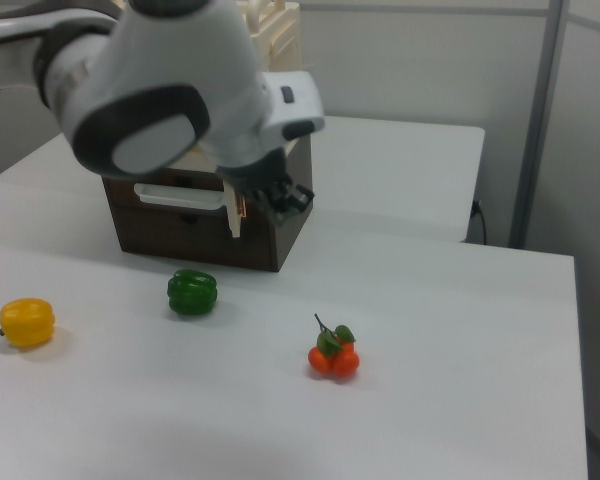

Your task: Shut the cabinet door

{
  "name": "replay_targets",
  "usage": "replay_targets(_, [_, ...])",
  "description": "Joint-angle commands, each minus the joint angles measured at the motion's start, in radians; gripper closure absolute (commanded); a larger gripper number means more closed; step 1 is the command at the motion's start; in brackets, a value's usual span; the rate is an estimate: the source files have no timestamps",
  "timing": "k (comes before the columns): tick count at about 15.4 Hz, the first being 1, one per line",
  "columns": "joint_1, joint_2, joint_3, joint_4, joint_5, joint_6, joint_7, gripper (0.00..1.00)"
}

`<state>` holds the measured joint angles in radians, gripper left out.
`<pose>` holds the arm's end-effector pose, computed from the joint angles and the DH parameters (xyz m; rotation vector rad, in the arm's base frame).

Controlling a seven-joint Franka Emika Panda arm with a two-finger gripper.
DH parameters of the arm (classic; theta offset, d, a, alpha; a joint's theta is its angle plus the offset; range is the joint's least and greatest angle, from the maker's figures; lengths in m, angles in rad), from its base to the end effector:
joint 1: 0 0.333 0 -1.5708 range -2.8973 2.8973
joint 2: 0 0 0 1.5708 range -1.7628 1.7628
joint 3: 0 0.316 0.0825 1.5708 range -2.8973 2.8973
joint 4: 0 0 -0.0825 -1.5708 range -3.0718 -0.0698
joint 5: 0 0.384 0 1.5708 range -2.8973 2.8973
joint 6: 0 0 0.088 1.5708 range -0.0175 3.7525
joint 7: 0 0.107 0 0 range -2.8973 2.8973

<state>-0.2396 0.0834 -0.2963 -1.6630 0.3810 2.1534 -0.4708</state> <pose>0.5477 -0.2994 0.5965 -2.9308 0.2995 -0.7789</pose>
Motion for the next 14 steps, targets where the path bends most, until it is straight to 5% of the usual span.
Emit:
replay_targets(1, [-0.004, 0.036, -0.001, 0.005, 0.215, 0.106, -0.02, 1.0])
replay_targets(6, [0.008, 0.059, 0.009, 0.005, 0.432, 0.105, -0.066, 1.0])
replay_targets(14, [0.037, 0.064, 0.042, 0.006, 0.48, 0.057, -0.057, 1.0])
